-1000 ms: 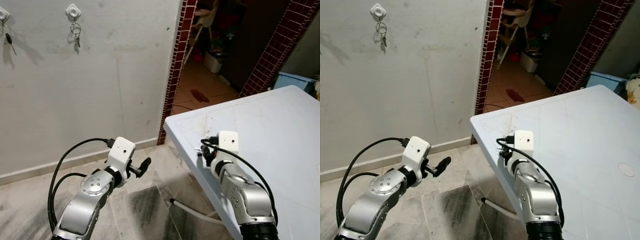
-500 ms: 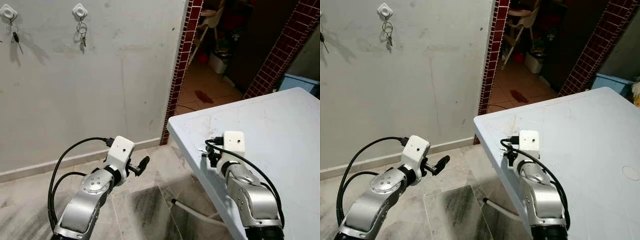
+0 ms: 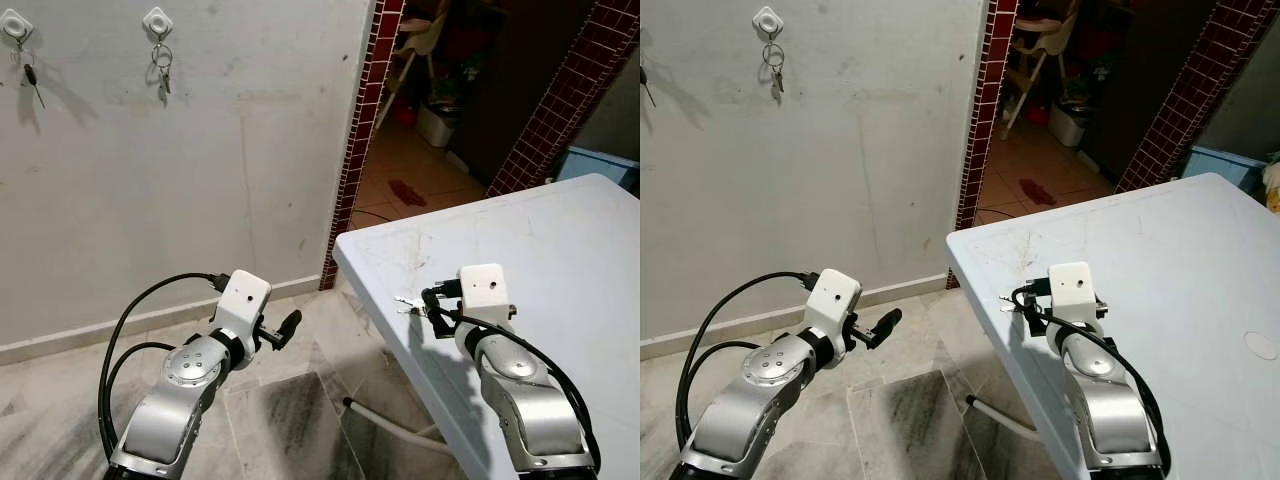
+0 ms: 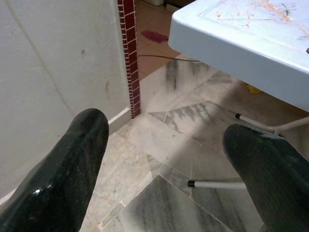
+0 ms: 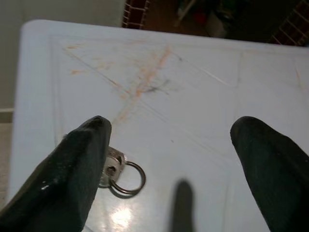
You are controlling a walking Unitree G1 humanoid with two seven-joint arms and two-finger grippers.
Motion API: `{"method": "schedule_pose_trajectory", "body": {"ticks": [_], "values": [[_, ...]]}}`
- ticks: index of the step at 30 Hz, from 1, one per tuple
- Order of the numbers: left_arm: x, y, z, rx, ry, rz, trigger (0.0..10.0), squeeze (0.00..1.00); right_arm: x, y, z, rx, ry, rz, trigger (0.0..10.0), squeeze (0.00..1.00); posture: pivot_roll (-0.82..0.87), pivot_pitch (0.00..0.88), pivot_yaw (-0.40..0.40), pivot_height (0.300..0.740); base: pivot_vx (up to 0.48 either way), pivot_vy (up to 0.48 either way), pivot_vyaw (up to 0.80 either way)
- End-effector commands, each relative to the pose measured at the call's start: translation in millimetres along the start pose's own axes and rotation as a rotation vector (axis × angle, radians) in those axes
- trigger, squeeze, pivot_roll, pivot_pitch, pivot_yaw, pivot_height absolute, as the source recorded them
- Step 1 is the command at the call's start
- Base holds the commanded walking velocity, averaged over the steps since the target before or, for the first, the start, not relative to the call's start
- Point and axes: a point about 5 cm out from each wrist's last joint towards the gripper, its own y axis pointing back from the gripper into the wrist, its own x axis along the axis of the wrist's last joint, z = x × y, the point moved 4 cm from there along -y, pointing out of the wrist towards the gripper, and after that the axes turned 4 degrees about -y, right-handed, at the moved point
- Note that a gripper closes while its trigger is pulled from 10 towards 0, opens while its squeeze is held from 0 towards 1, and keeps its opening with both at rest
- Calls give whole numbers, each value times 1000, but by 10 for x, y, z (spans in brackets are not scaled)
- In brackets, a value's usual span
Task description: Hang keys on a hook
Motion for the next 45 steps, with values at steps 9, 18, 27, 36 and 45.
{"method": "schedule_pose_trajectory", "body": {"ticks": [9,18,27,36,45], "values": [[30,-19,-6,1,-12,11,10000,0,-160,86,202,-43,89,-52,10000,1000,113,17,-108,740,0,0,0],[18,-18,4,-2,-8,8,10000,0,-391,169,149,-97,-250,-192,10000,1000,112,13,-106,740,0,0,0],[18,-28,18,-8,-6,7,10000,0,-337,141,-100,-64,-518,-204,10000,0,115,8,-105,740,0,0,0],[11,-29,27,-10,-2,3,10000,0,-274,95,-112,-101,-581,-204,10000,0,118,9,-105,740,0,0,0],[5,-28,42,-16,5,1,10000,0,-299,-3,-158,-146,-740,-222,10000,0,121,11,-105,740,0,0,0]]}}
